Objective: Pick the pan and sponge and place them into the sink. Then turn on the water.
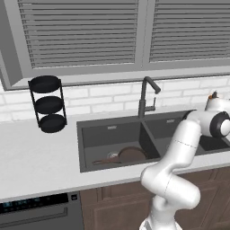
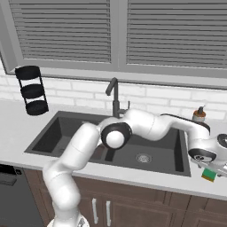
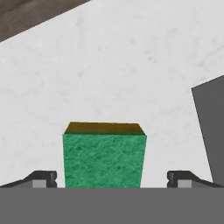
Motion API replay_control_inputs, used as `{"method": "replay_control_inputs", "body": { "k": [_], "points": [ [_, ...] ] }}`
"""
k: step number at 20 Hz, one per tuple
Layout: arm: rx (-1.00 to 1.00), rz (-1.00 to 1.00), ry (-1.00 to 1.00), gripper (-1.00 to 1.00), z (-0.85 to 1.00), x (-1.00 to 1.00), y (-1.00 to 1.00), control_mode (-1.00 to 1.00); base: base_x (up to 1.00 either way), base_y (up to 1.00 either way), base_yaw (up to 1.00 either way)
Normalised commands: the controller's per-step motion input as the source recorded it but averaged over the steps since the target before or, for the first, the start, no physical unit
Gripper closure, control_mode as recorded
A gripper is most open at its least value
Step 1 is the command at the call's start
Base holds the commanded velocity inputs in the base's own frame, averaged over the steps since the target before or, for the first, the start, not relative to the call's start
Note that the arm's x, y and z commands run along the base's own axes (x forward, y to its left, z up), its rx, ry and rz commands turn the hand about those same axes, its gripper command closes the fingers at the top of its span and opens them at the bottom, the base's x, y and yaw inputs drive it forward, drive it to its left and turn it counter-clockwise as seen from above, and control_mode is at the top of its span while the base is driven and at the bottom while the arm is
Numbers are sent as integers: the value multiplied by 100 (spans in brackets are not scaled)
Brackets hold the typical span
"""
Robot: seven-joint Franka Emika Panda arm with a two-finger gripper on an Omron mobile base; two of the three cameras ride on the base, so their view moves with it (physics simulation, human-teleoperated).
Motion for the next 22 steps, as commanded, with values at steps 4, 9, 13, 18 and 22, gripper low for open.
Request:
{"method": "replay_control_inputs", "body": {
  "k": [4, 9, 13, 18, 22],
  "points": [
    [0, -5, 0, -100, -30, 0, -15, -100, 0, 0, 0],
    [0, -4, 0, -100, -31, 0, -14, -100, 0, 0, 0],
    [0, -4, 0, -100, -30, 0, -2, -100, 0, 0, 0],
    [-1, -8, 0, -100, -34, 0, 5, -100, 0, 0, 0],
    [-7, -12, 1, 100, -42, 0, 36, -100, 0, 0, 0]
  ]
}}
